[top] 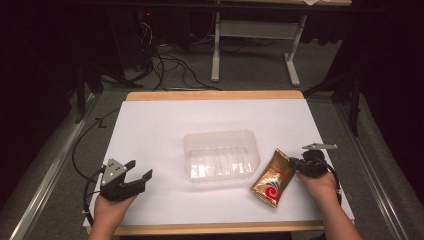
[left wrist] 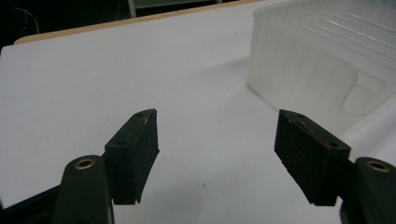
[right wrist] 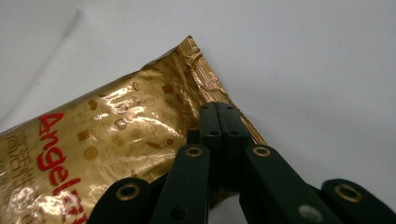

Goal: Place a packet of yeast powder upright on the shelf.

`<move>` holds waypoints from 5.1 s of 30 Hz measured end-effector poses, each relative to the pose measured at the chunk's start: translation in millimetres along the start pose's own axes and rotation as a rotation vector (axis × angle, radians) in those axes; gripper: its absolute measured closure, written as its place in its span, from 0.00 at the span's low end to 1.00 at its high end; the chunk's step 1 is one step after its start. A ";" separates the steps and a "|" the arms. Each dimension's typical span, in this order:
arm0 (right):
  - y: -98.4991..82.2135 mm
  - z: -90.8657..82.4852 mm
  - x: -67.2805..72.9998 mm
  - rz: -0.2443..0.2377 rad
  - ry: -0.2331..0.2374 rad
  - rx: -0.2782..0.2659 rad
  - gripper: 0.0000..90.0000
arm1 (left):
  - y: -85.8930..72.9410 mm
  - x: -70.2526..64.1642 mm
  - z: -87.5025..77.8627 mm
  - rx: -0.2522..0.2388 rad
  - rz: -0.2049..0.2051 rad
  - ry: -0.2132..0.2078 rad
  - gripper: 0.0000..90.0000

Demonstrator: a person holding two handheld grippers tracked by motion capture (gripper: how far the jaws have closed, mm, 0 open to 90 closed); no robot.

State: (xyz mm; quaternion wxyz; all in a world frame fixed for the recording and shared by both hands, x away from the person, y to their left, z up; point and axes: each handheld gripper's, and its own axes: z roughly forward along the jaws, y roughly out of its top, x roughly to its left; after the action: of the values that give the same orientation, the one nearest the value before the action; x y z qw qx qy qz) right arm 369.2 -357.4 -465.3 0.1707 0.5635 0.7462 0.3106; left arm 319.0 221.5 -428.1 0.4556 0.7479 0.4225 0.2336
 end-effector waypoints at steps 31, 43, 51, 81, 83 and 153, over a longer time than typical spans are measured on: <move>-16.5 -10.3 15.6 -0.040 0.051 0.019 1.00 | 0.1 -2.3 2.7 0.003 0.011 -0.009 0.35; -43.6 -37.5 19.1 -0.010 0.063 0.001 1.00 | 7.6 -5.9 13.8 -0.015 0.011 -0.013 0.34; -53.3 -45.9 17.9 0.009 0.061 -0.009 1.00 | 13.7 -6.1 27.5 -0.009 -0.004 0.002 0.34; -61.6 -60.3 11.7 0.238 0.138 -0.136 0.47 | 13.0 -10.0 32.3 0.011 0.012 -0.016 0.34; -62.5 -58.6 10.1 0.252 0.151 -0.127 0.46 | 13.0 -10.3 33.0 0.011 0.016 -0.023 0.34; -33.9 -68.1 8.8 0.256 0.303 -0.418 1.00 | 1.4 -7.6 12.2 0.026 0.033 0.000 0.35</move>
State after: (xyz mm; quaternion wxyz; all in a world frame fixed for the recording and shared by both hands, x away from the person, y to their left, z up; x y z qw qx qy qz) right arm 300.4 -373.4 -435.6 0.1289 0.5529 0.6059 0.5572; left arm 324.4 208.9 -432.4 0.4421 0.7606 0.4130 0.2354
